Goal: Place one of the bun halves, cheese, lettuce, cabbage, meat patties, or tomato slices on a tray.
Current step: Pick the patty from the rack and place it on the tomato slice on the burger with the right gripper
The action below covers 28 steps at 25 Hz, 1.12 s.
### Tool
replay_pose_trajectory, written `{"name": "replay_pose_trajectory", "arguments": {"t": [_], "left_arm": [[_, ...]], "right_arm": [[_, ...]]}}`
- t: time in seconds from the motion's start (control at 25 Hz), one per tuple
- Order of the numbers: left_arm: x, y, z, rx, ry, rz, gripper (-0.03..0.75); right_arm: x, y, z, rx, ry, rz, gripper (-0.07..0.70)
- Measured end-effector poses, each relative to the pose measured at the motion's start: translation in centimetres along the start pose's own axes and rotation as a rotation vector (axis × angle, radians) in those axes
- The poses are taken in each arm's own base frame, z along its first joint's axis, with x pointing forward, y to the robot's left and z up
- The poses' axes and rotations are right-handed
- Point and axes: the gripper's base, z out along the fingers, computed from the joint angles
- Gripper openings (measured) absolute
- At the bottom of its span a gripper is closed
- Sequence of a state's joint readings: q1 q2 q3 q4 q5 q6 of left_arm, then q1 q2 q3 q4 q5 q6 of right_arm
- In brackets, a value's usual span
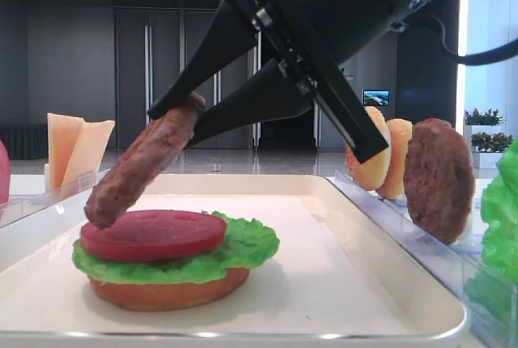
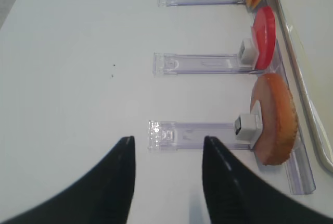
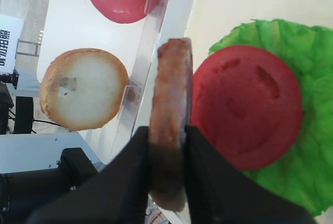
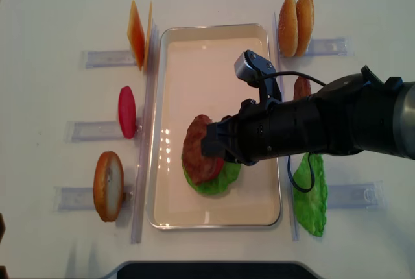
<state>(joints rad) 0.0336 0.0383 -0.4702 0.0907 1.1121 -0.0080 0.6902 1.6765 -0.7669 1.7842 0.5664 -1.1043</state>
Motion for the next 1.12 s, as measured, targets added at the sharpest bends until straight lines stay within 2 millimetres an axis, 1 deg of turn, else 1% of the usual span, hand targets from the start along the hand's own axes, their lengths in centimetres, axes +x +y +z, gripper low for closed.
{"name": "replay_pose_trajectory", "arguments": {"t": [0.88,1.0,1.12], "left_arm": [[0.00,0.00,0.00,0.000,0.000,0.000,0.327],[0.00,0.00,0.00,0.000,0.000,0.000,0.327],[0.00,0.00,0.00,0.000,0.000,0.000,0.327]], "right_arm": [[-0.20,-0.38,-0.01,0.041,-0.021,-0.009,0.167],[-0.21,-0.37,-0.01,0.041,-0.022,-0.021,0.204],[-0.22,-0.38,-0.01,0.043,-0.024,-0.039,0.284]]}}
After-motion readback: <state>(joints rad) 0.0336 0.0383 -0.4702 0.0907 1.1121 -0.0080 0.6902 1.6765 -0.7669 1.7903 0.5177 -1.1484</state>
